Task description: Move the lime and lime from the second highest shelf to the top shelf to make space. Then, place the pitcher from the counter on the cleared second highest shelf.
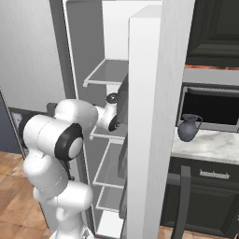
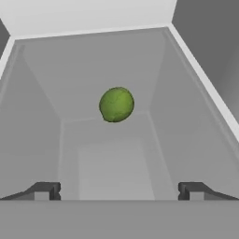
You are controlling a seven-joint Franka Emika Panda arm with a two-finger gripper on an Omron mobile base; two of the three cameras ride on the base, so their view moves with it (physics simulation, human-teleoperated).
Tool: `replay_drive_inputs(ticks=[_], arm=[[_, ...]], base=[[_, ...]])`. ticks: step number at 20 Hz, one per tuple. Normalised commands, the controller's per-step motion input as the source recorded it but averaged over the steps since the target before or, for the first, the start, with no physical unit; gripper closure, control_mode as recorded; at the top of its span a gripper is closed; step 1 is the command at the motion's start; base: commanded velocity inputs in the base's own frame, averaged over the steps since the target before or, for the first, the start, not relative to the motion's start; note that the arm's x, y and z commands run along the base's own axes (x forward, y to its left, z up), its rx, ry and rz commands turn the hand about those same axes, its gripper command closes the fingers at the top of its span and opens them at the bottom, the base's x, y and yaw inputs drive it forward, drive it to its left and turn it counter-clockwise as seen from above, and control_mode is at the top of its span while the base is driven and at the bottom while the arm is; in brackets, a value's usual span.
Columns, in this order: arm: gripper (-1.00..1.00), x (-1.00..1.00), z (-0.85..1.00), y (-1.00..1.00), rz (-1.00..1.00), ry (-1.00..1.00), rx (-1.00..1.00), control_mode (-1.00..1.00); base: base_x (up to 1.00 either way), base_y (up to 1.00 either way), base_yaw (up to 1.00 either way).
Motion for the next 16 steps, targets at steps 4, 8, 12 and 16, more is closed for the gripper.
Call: replay_drive_inputs(ticks=[4,8,12,16], arm=[[-1.00,0.31,-0.29,-0.02,0.00,-0.01,0.00,-1.00],[-1.00,0.34,-0.25,0.00,0.00,0.00,0.00,-1.00],[-1.00,0.36,-0.21,-0.02,0.00,0.00,0.00,-1.00],[-1.00,0.37,-0.16,-0.07,0.00,0.00,0.00,-1.00]], base=[[0.00,0.00,0.00],[0.00,0.00,0.00],[0.00,0.00,0.00],[0.00,0.00,0.00]])
